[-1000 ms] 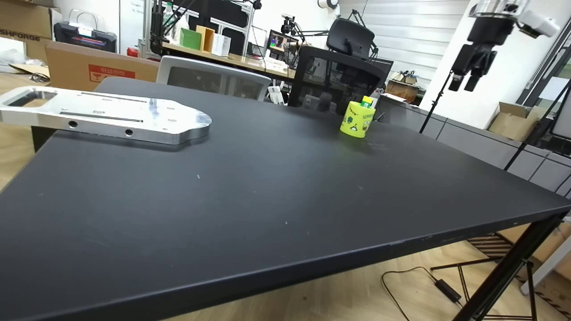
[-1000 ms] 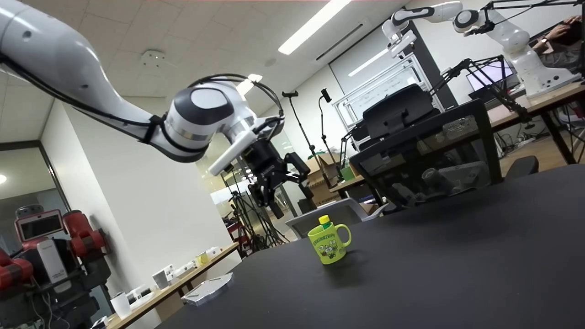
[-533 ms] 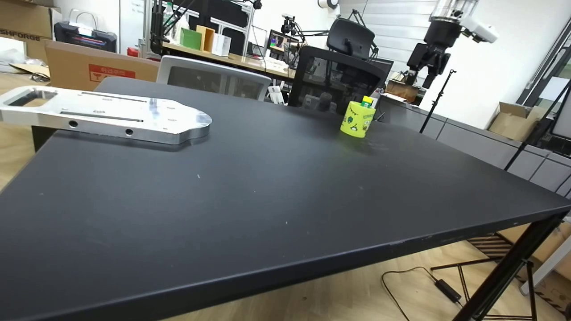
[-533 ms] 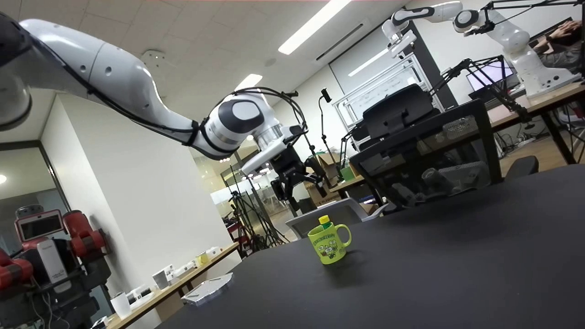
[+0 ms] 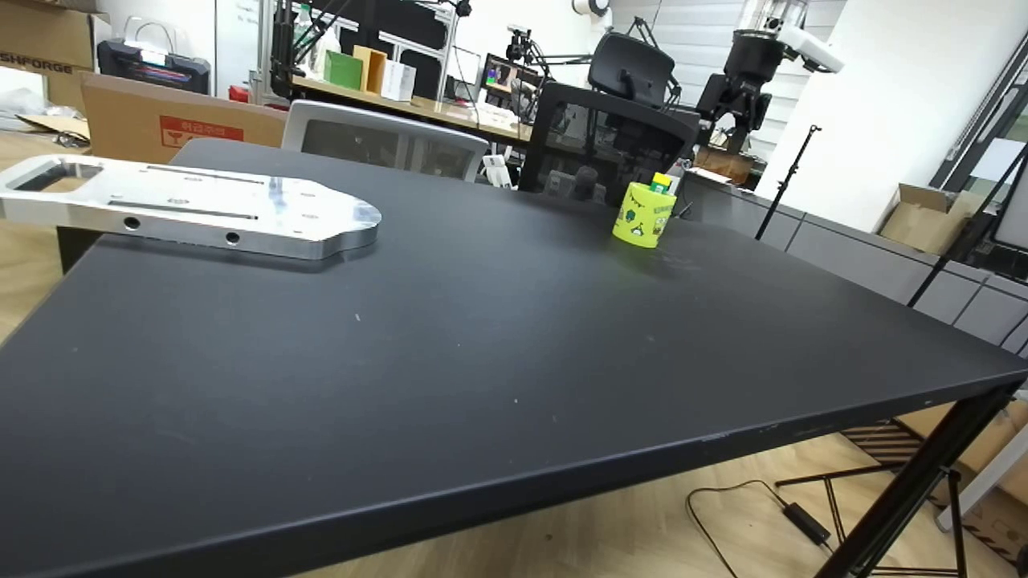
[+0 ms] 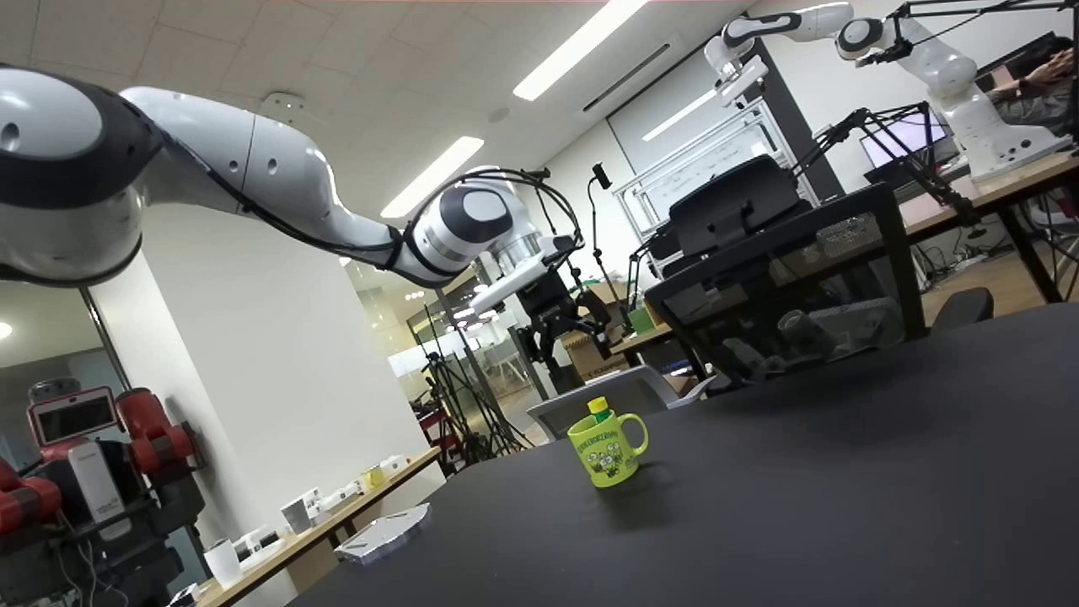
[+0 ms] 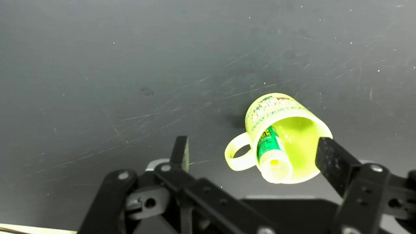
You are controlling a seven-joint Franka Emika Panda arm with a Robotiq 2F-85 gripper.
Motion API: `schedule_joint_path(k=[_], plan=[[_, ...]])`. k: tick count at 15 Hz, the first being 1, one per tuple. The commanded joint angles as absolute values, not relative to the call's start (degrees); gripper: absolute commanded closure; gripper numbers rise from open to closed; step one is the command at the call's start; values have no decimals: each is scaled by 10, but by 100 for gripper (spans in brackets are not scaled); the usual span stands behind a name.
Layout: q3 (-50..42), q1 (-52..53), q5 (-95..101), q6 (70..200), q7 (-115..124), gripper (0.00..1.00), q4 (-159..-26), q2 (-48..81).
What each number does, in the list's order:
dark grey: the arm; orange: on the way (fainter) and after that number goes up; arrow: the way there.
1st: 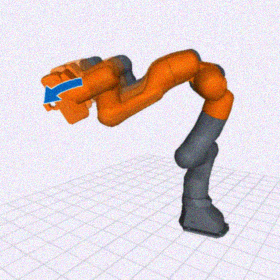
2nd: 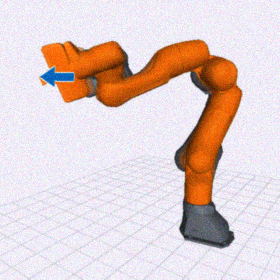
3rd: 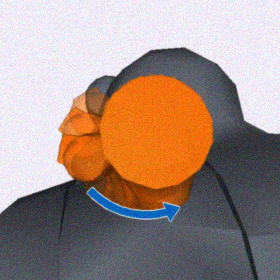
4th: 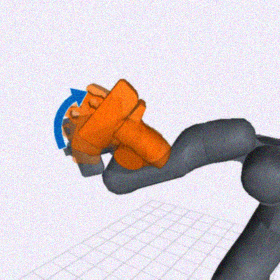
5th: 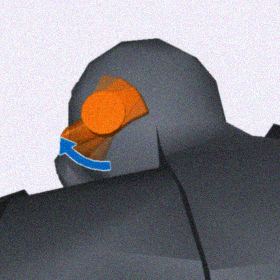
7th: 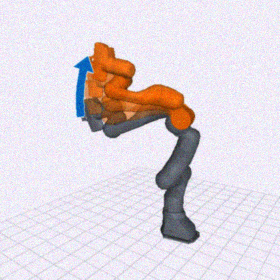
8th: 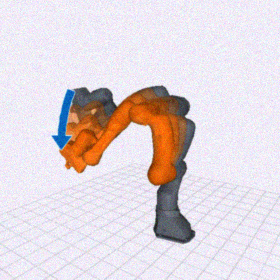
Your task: Take the glue stick out of the mug and put it on the table
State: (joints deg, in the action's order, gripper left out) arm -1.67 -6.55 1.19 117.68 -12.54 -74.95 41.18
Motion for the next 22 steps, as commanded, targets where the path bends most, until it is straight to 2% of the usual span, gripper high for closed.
schedule_joint_path(k=[1,7,15,22], plan=[[-14,-67,14,1172,-125,0,-743,415],[-15,-68,14,1171,-124,0,-740,417],[-3,-73,-28,1105,-93,0,-613,493],[-1,-56,-28,1157,-66,0,-561,545]])
